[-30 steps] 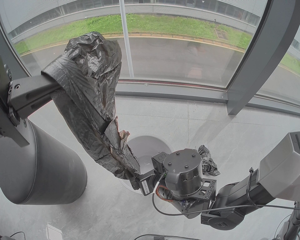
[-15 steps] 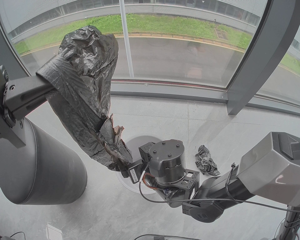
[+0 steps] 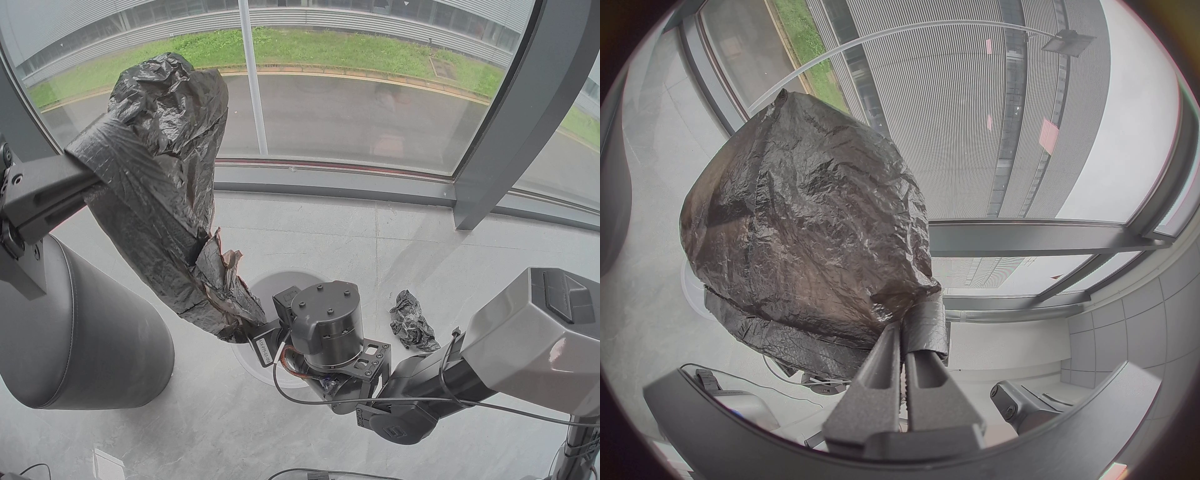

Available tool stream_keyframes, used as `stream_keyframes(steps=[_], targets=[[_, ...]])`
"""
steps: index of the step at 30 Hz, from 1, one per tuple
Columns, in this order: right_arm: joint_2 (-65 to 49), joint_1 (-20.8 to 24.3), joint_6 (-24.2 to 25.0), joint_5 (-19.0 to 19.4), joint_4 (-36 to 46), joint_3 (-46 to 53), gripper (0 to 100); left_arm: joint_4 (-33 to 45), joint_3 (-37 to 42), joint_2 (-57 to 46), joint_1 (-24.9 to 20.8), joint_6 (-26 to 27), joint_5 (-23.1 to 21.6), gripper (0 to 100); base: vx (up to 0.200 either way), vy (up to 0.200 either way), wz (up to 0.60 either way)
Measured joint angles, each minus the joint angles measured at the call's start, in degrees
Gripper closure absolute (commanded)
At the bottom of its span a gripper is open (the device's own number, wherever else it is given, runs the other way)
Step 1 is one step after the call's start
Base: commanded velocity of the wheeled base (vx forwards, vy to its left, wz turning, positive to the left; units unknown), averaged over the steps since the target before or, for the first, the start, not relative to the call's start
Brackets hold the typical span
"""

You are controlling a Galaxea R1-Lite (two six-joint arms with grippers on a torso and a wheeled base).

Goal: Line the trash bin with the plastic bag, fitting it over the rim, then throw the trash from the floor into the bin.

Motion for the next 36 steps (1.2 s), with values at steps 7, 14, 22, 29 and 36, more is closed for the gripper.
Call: stream_keyframes(steps=[7,14,22,29,36], targets=[[-0.13,0.33,0.41,0.0,0.0,0.82,100,0.02,0.0,-0.39,0.02,0.0,0.0,100,0.0,0.0,0.0],[-2.43,0.83,0.93,0.02,-0.02,6.25,100,-0.27,1.01,-0.8,0.94,0.1,0.09,100,0.0,0.0,0.0],[-11.96,1.65,1.08,3.5,0.76,19.65,100,-0.62,4.44,-0.17,7.25,2.93,-0.05,100,0.0,0.0,0.0],[-21.71,1.4,5.75,10.75,11.9,24.0,100,-2.54,10.34,1.87,10.61,5.9,-1.54,100,0.0,0.0,0.0],[-28.26,-0.35,19.03,23.87,27.72,21.83,100,-6.31,15.19,4.96,11.39,6.6,-2.16,100,0.0,0.0,0.0]])
